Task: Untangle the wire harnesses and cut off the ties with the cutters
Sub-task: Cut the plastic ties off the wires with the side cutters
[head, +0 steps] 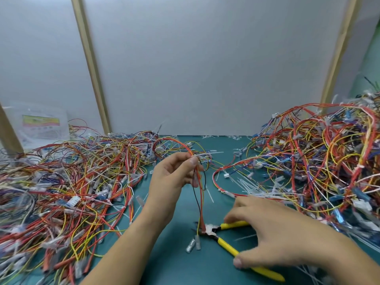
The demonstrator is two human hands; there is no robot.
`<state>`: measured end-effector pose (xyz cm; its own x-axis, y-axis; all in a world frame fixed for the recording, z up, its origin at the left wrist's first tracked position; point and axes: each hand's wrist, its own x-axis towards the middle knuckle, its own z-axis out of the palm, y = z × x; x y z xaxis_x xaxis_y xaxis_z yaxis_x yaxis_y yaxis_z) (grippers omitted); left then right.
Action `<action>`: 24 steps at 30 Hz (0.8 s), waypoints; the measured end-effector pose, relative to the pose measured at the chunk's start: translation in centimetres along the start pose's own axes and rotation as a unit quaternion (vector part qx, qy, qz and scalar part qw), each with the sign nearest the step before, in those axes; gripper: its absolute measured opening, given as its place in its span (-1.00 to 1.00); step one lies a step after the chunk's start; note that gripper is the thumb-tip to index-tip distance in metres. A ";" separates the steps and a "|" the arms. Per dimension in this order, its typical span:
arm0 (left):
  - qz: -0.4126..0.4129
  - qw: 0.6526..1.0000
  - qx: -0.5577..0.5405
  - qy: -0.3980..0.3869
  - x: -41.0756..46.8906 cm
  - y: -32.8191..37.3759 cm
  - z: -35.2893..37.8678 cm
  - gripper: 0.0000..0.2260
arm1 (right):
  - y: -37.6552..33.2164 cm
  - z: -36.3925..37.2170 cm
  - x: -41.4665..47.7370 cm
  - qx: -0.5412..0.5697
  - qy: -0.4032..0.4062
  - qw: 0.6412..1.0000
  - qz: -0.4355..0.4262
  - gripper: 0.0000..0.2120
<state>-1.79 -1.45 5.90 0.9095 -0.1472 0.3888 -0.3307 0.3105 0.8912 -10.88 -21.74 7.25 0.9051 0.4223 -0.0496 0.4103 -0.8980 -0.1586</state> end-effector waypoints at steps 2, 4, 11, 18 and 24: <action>0.005 1.000 0.009 0.007 0.0 0.2 -0.1 -0.96 | 0.1 -0.2 -0.1 -0.001 0.018 1.000 -0.013 -0.35; 0.008 1.000 0.013 0.008 0.0 0.3 -0.2 -0.98 | 0.5 -0.6 -0.2 0.030 0.033 0.999 -0.011 -0.44; 0.012 1.000 0.017 0.014 0.1 0.6 -0.3 -0.93 | 2.5 -2.7 -1.0 0.177 0.007 0.984 0.012 -0.59; 0.008 1.000 0.029 0.007 0.2 0.6 -0.3 -0.91 | 3.5 -3.1 -1.3 0.320 0.005 0.947 0.017 -0.57; 0.033 0.999 0.016 0.032 0.3 0.6 -0.6 -0.83 | 4.0 -3.7 -2.1 0.388 -0.065 0.919 0.033 -0.62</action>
<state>-1.61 -0.76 6.42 0.8992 -0.0677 0.4323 -0.3972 0.2881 0.8713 -10.69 -26.67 10.41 0.8829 0.4277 -0.1939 0.1068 -0.5850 -0.8040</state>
